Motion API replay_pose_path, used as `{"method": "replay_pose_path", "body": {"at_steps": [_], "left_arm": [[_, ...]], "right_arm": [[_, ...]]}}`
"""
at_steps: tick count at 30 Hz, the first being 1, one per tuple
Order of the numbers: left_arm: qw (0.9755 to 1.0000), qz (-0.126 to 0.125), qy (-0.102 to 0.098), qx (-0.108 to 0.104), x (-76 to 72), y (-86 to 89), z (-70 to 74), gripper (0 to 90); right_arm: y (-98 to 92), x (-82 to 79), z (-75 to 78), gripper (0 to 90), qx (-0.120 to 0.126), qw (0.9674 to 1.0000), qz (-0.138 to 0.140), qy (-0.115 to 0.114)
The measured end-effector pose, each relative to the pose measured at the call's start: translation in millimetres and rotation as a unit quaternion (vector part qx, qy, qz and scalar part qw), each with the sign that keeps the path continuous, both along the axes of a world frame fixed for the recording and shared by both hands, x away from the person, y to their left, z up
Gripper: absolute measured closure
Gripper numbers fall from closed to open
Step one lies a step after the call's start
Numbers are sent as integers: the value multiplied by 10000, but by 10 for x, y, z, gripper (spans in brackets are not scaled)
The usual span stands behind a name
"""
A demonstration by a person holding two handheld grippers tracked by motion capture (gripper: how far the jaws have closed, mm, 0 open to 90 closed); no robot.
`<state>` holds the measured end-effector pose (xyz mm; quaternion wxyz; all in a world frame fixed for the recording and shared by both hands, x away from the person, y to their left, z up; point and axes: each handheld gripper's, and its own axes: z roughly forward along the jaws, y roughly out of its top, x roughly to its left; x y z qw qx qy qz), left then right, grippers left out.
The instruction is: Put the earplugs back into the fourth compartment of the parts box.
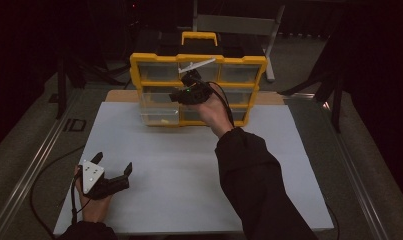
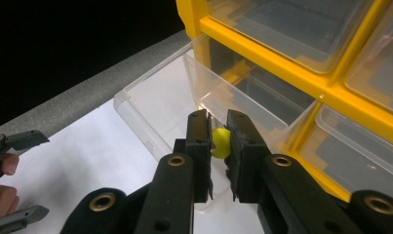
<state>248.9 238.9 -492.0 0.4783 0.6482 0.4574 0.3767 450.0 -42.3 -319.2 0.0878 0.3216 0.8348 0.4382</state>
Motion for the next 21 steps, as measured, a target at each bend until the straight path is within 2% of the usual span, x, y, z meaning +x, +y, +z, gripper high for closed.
{"method": "replay_pose_path", "body": {"at_steps": [21], "left_arm": [[10000, -2, -6, -10, 1, -1, 1, 9]], "right_arm": [[172, 16, -146, 793, -146, 9998, -110, 3]]}}
